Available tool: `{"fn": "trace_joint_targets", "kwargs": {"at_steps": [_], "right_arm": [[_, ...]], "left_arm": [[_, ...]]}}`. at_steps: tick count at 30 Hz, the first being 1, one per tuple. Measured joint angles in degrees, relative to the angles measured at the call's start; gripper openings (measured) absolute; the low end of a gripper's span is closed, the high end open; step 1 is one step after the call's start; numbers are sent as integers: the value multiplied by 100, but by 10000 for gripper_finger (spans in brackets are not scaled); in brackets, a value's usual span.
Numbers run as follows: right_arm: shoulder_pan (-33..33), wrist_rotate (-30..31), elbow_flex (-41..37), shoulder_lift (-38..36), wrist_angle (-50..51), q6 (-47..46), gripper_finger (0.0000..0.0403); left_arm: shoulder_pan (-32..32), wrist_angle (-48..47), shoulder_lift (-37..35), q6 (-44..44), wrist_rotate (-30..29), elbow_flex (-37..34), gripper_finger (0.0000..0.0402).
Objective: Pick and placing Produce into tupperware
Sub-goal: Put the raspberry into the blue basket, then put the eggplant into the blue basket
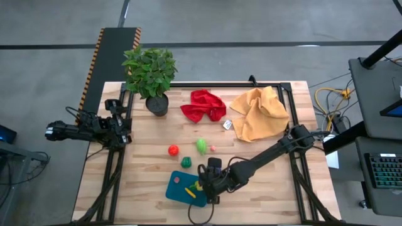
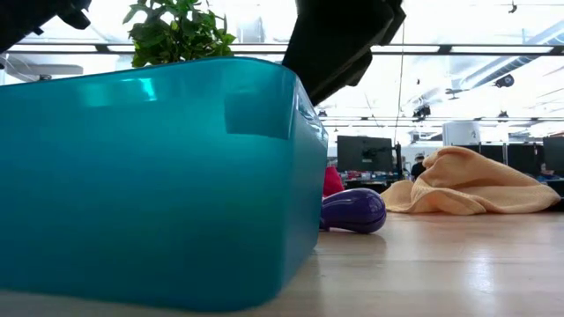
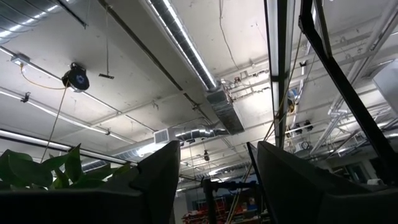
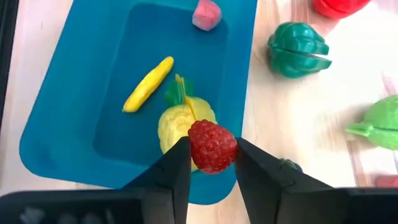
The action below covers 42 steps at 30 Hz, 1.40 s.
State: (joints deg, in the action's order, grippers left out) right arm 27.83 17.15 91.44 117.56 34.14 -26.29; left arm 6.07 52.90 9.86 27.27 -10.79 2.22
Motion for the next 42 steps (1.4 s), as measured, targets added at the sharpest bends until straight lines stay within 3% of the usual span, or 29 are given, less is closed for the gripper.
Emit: {"fn": "trace_joint_targets", "kwargs": {"at_steps": [18,21,28,31,42], "right_arm": [[-30,343,59,-19,125,123,165],[-48,921,293,-94,405,15,166],[45,2933,638,-357,933,108,166],[96,3393,378,-627,935,64,166],[428,3282,-1218,-1773,754,-1130,166]], "left_arm": [[2,-2,3,0,0,0,199],[0,0,3,0,1,0,199],[2,-4,3,0,0,0,199],[2,-5,3,0,0,0,199],[1,-2,3,7,-4,-11,199]]}}
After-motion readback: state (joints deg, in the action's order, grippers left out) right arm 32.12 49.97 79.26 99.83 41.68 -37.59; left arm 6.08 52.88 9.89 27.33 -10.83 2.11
